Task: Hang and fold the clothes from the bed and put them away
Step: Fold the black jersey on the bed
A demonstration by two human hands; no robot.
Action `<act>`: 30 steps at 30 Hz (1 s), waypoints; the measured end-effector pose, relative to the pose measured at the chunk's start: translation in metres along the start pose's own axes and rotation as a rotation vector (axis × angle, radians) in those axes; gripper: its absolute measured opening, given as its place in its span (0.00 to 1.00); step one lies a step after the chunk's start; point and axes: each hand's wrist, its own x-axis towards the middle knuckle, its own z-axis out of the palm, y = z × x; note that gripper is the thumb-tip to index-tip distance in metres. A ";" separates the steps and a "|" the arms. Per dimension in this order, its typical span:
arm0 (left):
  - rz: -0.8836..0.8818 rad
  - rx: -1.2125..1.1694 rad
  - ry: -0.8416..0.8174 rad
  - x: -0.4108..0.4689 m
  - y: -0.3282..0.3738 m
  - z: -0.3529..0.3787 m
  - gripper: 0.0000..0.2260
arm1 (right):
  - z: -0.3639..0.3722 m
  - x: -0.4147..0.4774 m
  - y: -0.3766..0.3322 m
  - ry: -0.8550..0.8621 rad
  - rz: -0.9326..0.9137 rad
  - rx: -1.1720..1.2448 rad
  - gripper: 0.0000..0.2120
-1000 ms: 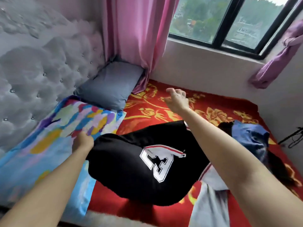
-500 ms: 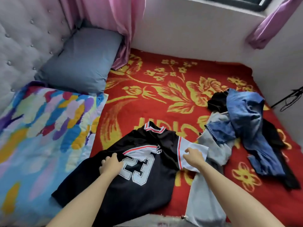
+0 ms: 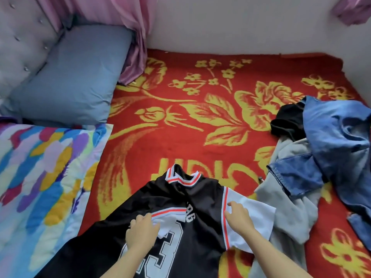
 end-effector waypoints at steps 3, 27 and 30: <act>0.034 -0.001 0.046 0.033 0.022 0.019 0.17 | 0.005 0.038 0.004 0.059 -0.012 -0.018 0.17; 0.193 -0.683 0.590 0.231 0.018 -0.166 0.13 | -0.102 0.144 -0.039 0.698 0.037 0.309 0.09; 0.154 -0.577 0.494 0.258 0.005 -0.185 0.26 | -0.106 0.156 -0.062 0.660 0.035 0.009 0.31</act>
